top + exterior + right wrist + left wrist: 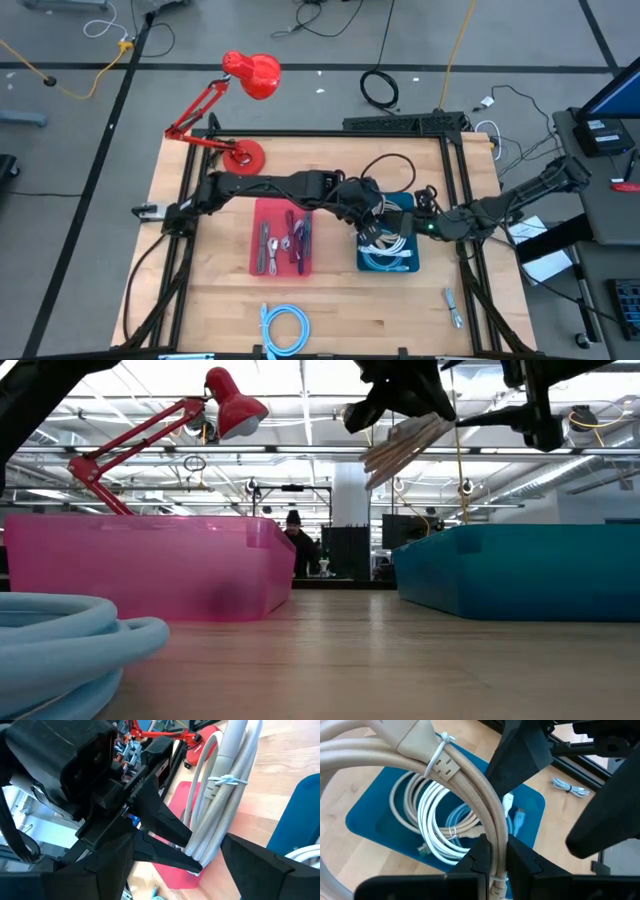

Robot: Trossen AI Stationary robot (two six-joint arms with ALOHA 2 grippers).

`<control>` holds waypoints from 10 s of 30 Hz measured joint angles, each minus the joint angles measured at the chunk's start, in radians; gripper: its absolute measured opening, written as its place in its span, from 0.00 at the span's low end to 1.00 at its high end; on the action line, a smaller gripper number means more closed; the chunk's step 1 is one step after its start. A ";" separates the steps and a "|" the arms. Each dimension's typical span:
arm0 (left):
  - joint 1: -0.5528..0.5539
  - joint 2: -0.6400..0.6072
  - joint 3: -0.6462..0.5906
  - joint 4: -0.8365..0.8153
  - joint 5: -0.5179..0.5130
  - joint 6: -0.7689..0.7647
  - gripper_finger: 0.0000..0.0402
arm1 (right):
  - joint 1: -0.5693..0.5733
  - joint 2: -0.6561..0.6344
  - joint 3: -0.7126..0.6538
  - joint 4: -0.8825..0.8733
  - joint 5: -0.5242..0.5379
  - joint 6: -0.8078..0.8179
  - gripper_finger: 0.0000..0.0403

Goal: Pick & Place USB Port
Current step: Put the light brown HDMI cable into the blue bin, then put the blue HDMI cable into the blue bin

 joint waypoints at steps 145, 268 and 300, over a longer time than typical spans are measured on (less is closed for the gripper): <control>-0.746 -0.337 -0.889 0.194 0.053 -1.407 0.49 | 0.290 0.489 0.526 -0.211 -0.227 -0.157 0.00; -0.564 -0.458 -0.269 -0.531 -0.642 -0.954 0.12 | 0.081 0.494 0.524 0.247 -0.199 -0.188 0.80; -0.462 -0.459 -0.225 -0.518 -0.614 -0.683 0.12 | 0.096 0.608 0.525 0.466 -0.192 -0.191 0.76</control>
